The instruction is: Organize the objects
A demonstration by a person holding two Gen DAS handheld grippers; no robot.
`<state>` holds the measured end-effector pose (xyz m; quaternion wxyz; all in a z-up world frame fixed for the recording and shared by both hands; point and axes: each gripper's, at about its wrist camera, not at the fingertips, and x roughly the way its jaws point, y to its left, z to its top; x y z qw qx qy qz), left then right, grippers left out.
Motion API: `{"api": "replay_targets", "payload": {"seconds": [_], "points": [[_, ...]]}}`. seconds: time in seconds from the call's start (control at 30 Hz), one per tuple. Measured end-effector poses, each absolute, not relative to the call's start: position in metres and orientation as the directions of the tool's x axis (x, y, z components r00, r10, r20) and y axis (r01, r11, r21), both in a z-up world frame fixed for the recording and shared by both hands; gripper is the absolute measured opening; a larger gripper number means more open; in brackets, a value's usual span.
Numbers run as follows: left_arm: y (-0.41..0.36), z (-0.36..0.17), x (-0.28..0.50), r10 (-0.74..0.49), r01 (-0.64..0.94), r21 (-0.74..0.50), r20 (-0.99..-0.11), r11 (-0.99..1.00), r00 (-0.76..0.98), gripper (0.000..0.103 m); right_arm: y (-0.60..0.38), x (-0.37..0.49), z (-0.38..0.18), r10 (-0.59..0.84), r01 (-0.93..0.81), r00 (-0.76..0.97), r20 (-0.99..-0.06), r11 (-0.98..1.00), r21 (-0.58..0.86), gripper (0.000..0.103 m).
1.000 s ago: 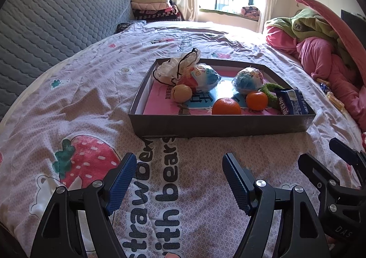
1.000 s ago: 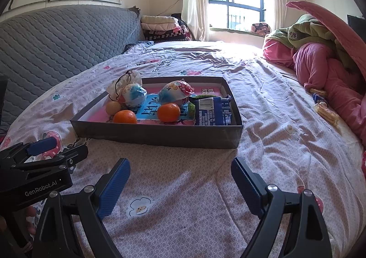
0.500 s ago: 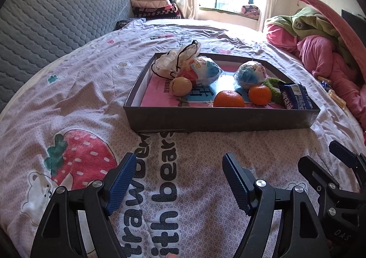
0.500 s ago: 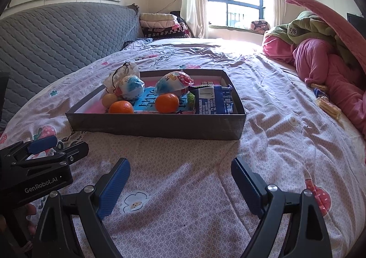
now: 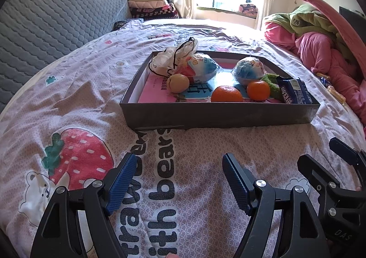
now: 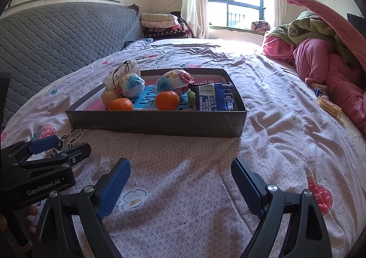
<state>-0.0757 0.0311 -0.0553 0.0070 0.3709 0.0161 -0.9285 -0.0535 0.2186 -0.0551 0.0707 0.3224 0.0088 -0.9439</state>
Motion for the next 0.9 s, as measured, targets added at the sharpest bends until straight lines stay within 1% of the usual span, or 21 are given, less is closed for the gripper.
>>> {"api": "replay_targets", "payload": {"seconds": [0.9], "points": [[0.0298, -0.062, -0.079, 0.001, 0.025, -0.027, -0.707, -0.999, -0.707, 0.078, 0.2167, -0.0554, -0.0607, -0.123, 0.141, -0.774, -0.621, -0.99, 0.02, 0.09]]}}
